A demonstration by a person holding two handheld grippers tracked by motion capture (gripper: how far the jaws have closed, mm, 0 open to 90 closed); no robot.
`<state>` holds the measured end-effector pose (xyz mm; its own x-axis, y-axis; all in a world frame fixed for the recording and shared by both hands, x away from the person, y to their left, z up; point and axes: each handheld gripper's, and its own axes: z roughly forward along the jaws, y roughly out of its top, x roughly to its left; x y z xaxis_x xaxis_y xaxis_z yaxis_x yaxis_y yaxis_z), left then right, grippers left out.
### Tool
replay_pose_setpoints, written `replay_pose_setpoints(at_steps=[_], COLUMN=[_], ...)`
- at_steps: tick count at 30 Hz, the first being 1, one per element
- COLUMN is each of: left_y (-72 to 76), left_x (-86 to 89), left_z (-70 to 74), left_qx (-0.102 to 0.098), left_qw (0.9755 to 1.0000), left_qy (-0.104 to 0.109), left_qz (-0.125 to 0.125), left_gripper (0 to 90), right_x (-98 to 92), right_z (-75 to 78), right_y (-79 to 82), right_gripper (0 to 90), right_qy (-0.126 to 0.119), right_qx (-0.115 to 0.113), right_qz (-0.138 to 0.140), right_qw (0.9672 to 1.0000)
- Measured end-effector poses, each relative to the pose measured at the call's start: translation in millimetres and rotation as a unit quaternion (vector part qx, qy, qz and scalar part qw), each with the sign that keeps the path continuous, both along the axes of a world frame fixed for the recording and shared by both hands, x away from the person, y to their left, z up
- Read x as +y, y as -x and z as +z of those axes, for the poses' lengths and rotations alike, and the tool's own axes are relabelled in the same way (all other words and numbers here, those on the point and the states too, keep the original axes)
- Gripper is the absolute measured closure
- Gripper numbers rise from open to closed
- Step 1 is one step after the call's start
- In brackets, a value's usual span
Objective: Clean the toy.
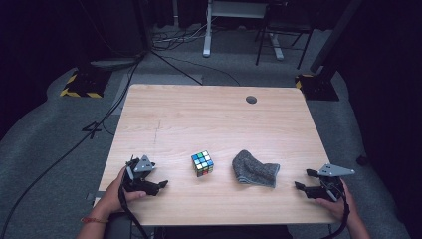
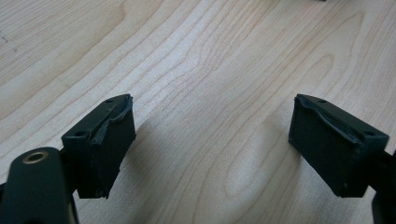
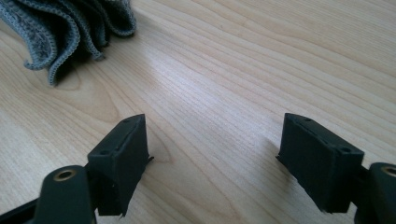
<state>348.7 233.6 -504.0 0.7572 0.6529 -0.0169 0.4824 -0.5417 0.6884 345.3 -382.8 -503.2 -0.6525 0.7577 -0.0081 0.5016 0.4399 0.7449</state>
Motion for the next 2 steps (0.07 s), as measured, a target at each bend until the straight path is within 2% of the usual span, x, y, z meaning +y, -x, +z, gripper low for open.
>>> replay_pose_setpoints(at_steps=[2], left_y=[-0.3], left_x=[0.1], left_z=[-0.1], left_qx=[-0.001], left_qw=[1.0], left_qy=[0.0], left_qz=[-0.001], left_gripper=[15.2], right_x=[0.0], right_z=[0.0], right_y=[0.0], right_gripper=[23.7], right_qy=[0.0], right_qx=[0.0], right_qz=[0.0], right_qw=[1.0])
